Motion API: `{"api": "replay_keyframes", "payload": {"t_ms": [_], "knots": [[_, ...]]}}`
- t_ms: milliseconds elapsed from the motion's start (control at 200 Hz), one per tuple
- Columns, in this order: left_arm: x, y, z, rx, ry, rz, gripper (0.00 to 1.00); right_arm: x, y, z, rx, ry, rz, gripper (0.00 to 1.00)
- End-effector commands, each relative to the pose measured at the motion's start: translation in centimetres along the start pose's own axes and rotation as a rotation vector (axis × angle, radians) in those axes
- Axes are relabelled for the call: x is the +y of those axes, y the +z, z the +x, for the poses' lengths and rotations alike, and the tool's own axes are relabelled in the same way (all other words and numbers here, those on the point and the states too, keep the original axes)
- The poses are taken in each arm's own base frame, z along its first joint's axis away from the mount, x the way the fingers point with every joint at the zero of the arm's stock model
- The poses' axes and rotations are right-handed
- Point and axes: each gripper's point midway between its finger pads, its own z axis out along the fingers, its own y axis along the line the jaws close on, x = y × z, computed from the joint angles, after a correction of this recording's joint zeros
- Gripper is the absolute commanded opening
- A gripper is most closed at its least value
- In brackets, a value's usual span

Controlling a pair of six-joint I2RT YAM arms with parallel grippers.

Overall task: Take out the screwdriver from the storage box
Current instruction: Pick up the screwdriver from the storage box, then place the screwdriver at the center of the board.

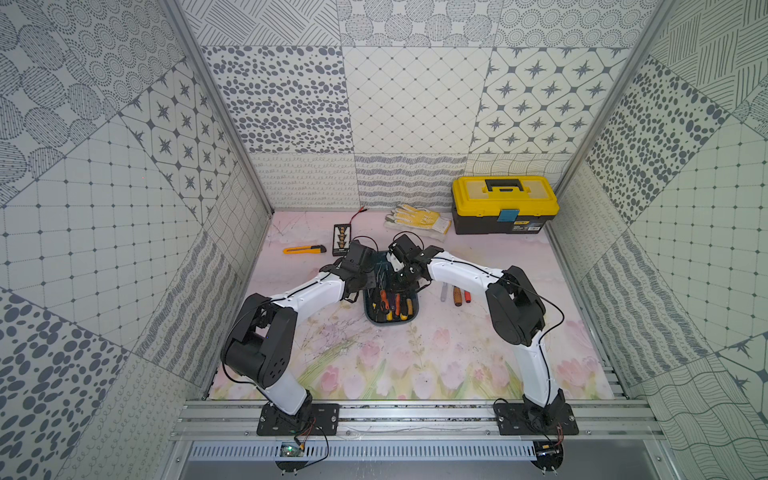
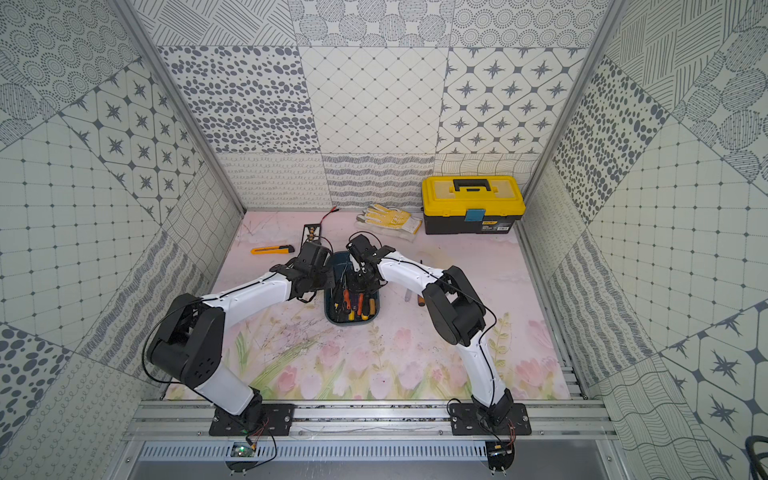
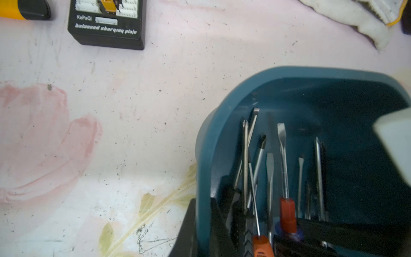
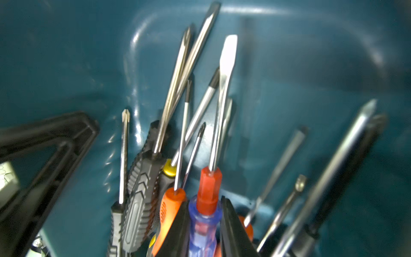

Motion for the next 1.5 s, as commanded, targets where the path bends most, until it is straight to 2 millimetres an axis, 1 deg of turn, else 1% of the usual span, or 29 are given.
{"api": "replay_keyframes", "payload": {"t_ms": [0, 200, 325, 440, 545, 650, 725, 856, 926, 1056, 1126, 1186, 1256, 1496], "knots": [[0.6, -0.5, -2.8, -0.100, -0.024, -0.042, 0.00, -0.5, -1.8, -1.2, -0.069, -0.020, 0.039, 0.00], [0.8, -0.3, -2.7, -0.096, -0.028, -0.051, 0.00, -0.6, -2.5, -1.7, -0.105, -0.009, 0.034, 0.00], [1.0, -0.2, -2.7, -0.093, -0.028, -0.057, 0.00, -0.3, -3.4, -2.2, -0.135, -0.013, 0.020, 0.00], [1.5, -0.1, -2.7, -0.091, -0.020, -0.073, 0.00, -0.3, -4.8, -2.9, -0.176, -0.023, 0.021, 0.00], [2.1, 0.0, -2.6, -0.086, -0.024, -0.088, 0.00, -0.3, -6.8, -3.7, -0.228, -0.022, 0.008, 0.00], [2.4, 0.2, -2.5, -0.081, -0.024, -0.097, 0.00, -1.0, -8.4, -4.5, -0.263, -0.019, 0.009, 0.00], [2.5, 0.3, -2.4, -0.076, -0.025, -0.102, 0.00, -1.8, -9.3, -4.9, -0.281, -0.010, 0.019, 0.00], [2.7, 0.7, -2.0, -0.064, -0.027, -0.108, 0.00, -3.8, -9.9, -4.9, -0.287, 0.019, 0.041, 0.00], [2.8, 0.7, -1.8, -0.062, -0.027, -0.113, 0.00, -5.4, -9.8, -4.7, -0.277, 0.053, 0.061, 0.00], [3.2, 0.6, -1.8, -0.060, -0.027, -0.123, 0.00, -8.6, -8.8, -3.8, -0.231, 0.121, 0.118, 0.00], [3.2, 0.6, -1.9, -0.060, -0.027, -0.123, 0.00, -9.9, -8.3, -3.1, -0.209, 0.144, 0.157, 0.00], [3.2, 0.6, -1.9, -0.059, -0.026, -0.122, 0.00, -10.7, -8.0, -2.7, -0.197, 0.157, 0.178, 0.00], [3.2, 0.7, -1.9, -0.058, -0.027, -0.122, 0.00, -11.1, -7.4, -2.3, -0.183, 0.171, 0.187, 0.00], [3.1, 0.8, -1.7, -0.051, -0.034, -0.114, 0.00, -12.8, -4.8, -1.2, -0.120, 0.214, 0.237, 0.00]]}}
